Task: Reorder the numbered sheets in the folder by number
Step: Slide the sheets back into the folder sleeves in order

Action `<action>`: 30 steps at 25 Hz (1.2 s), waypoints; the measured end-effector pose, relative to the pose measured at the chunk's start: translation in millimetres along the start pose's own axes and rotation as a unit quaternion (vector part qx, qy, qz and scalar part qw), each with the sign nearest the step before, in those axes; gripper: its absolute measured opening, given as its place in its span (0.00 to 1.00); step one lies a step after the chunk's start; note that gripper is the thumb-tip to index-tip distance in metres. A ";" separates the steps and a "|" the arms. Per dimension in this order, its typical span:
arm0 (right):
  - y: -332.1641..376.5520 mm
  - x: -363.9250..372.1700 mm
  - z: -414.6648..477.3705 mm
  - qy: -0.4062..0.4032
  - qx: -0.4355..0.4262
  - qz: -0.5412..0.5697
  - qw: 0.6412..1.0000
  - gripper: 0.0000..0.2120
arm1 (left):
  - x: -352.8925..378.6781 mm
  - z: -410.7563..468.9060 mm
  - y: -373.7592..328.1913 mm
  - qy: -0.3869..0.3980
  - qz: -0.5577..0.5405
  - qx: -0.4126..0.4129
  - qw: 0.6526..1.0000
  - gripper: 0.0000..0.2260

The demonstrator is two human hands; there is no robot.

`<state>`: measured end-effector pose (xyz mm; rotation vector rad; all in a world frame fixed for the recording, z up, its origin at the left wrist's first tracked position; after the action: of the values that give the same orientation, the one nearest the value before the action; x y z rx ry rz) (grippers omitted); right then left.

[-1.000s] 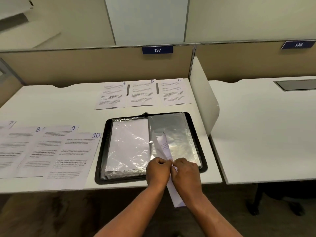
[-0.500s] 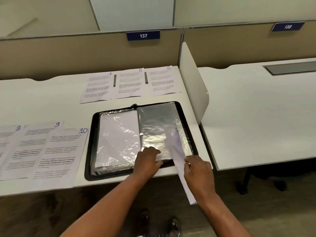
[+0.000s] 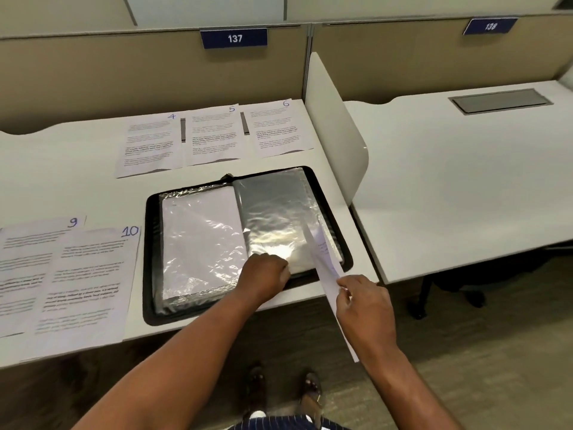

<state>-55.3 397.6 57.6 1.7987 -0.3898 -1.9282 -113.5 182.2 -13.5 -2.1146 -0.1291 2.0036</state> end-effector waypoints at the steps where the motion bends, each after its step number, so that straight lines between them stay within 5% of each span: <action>1: 1.1 -0.7 -2.3 -0.001 0.004 -0.001 1.000 0.11 | -0.7 -0.4 1.5 0.000 -0.011 -0.005 1.000 0.13; 5: 3.8 -3.0 -14.3 -0.009 0.017 0.003 1.000 0.11 | -0.5 0.0 14.8 0.013 -0.092 -0.078 0.993 0.08; 19: 40.6 -8.7 -40.2 -0.068 -0.043 0.026 0.996 0.12 | 5.6 16.8 39.7 0.093 -0.233 -0.123 0.960 0.05; 22: 47.4 11.0 -50.7 -0.032 -0.085 0.020 0.996 0.13 | 8.0 20.2 47.4 0.090 -0.296 -0.136 0.941 0.09; 27: 26.7 35.9 -55.5 0.039 -0.038 -0.019 0.998 0.12 | 10.0 11.8 62.1 0.068 -0.449 -0.202 0.868 0.09; 30: 25.1 39.7 -51.3 0.069 -0.024 -0.040 0.997 0.10 | 4.7 4.0 58.8 0.023 -0.425 -0.207 0.881 0.04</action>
<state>-2.1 361.4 31.3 1.9290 -0.2260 -1.8368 -122.5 126.5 -31.3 -1.7915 -1.3235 1.4430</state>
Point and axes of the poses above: each hand's wrist, its own z-axis towards the middle knuckle, its own x-axis out of the palm, y = z × x, the point moved 7 cm from there along z, towards the middle knuckle, and after that the axes turned 3 degrees about z, right-handed, at the moved point
